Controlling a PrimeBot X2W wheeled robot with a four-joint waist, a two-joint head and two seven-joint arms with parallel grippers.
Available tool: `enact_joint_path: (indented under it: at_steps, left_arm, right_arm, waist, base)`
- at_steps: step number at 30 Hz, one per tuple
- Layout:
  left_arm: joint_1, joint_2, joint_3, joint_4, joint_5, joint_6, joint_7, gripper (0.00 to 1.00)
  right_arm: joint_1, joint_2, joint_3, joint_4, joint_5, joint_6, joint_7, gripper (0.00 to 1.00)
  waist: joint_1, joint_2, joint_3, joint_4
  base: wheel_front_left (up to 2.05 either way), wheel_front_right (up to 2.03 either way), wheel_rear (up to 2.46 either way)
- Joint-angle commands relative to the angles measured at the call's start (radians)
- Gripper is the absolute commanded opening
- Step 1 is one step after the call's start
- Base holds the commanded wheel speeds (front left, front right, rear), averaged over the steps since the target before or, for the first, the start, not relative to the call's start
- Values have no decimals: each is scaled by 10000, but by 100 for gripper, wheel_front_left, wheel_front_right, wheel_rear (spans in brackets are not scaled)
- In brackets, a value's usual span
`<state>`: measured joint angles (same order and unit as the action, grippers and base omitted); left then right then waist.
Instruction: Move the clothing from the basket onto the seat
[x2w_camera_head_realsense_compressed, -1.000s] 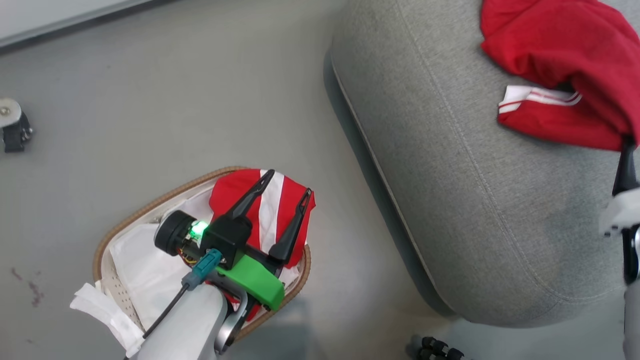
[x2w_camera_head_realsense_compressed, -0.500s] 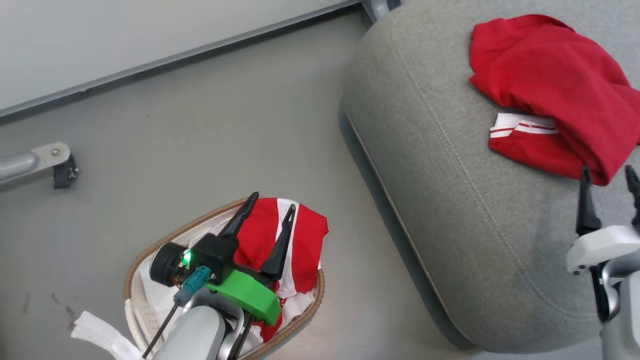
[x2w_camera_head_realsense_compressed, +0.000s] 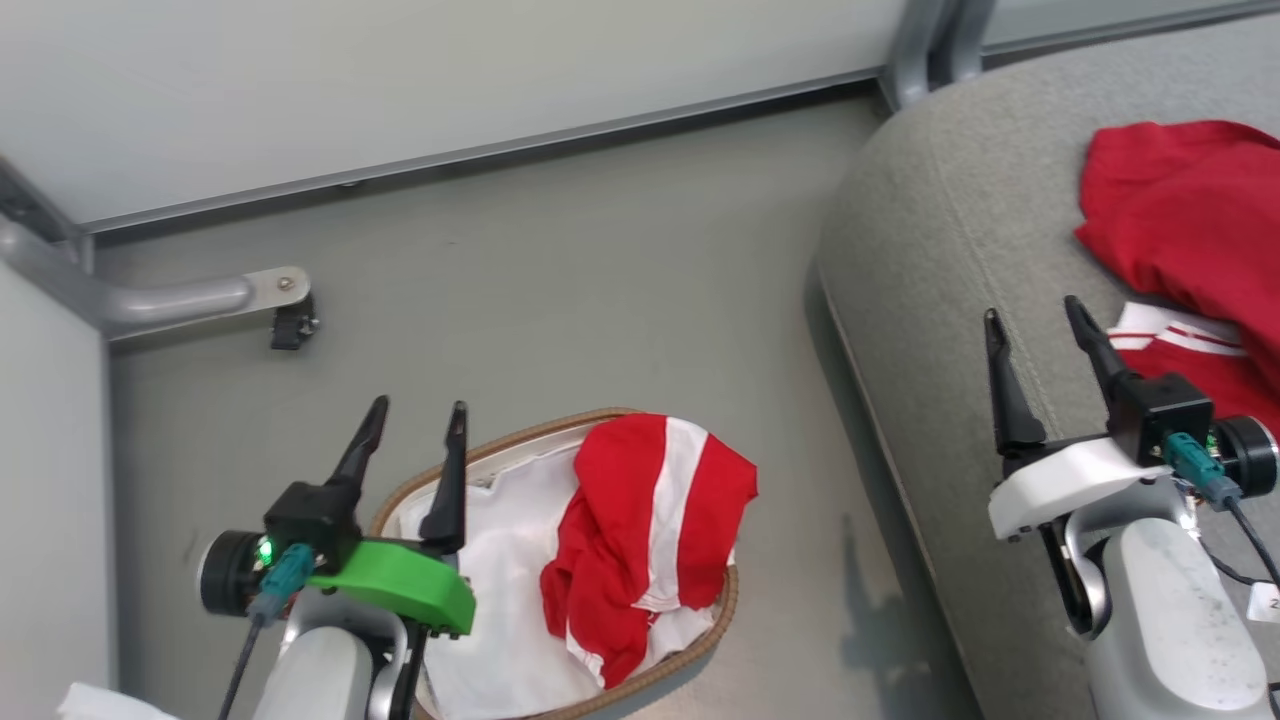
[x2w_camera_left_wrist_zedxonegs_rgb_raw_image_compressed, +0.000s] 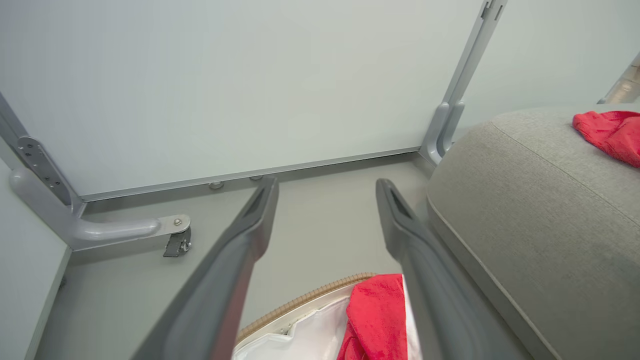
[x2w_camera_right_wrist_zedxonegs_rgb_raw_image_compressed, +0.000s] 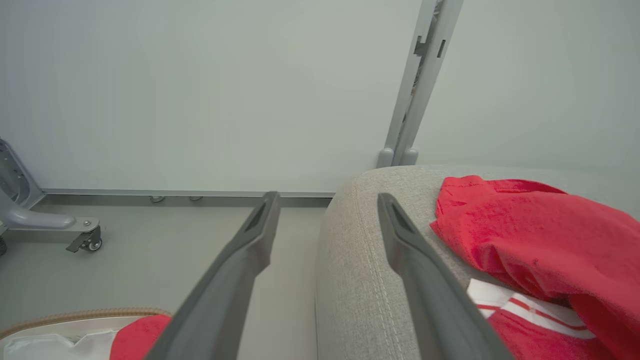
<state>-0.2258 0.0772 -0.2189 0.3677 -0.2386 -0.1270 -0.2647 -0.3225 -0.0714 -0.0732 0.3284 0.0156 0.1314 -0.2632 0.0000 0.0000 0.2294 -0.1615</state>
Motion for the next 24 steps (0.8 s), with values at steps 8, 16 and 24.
enact_joint_path:
  at_steps: [8, 16, 24]
  left_arm:
    - [655, -168, 1657, 151, 411, 131, 7, 100]
    - [1354, -248, 2518, 297, 684, 127, 5, 100]
    - [2138, -260, 2679, 263, 636, 161, 5, 100]
  right_arm:
    - [147, 165, 698, 167, 223, -14, -24, 100]
    - [709, 181, 1042, 441, 419, -14, -24, 100]
    - [1317, 184, 1118, 595, 715, -14, -24, 100]
  waist:
    - [0, 0, -843, 1121]
    - [0, 0, -1560, 1214]
    - [0, 0, -2008, 1109]
  base:
    - [0, 0, 0]
    - [0, 0, 0]
    - [0, 0, 0]
